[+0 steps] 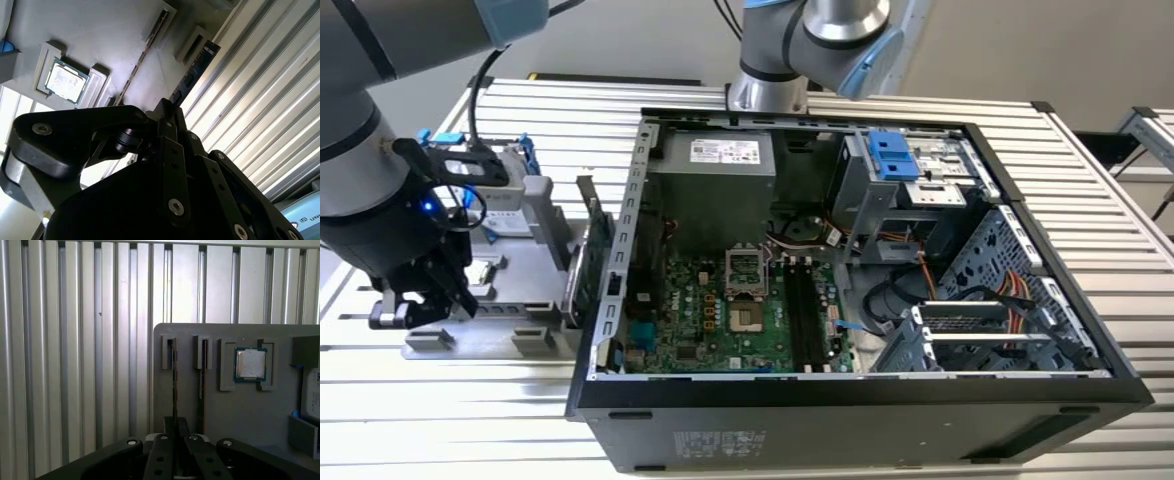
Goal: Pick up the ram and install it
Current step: 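Pick up the ram and move it above insertion slot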
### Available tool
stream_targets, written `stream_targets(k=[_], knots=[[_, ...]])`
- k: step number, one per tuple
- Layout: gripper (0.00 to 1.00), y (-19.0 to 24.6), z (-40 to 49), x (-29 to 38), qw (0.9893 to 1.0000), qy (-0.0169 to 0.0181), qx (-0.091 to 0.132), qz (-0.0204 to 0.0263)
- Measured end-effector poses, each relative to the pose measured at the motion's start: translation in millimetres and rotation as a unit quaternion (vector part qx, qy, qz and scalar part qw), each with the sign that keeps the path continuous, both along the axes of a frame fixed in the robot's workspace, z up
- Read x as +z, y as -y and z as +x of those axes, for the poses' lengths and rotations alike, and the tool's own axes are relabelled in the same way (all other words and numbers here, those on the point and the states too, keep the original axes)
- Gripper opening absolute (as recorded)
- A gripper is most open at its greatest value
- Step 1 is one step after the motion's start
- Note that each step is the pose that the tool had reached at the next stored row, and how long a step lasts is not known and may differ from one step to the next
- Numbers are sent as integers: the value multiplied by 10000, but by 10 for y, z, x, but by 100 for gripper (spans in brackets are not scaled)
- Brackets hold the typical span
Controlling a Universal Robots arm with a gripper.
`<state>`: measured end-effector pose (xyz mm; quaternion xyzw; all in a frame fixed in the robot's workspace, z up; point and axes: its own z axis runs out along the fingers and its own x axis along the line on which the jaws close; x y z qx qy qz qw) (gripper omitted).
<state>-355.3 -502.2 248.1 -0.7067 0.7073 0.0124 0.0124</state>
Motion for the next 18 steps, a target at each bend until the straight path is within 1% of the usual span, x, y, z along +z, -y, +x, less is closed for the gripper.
stream_targets(k=[10, 13, 18], knots=[[0, 0, 0, 1, 10000, 0, -4, -1], [0, 0, 0, 21, 10000, 0, -15, -2], [0, 0, 0, 76, 10000, 0, -34, -1]])
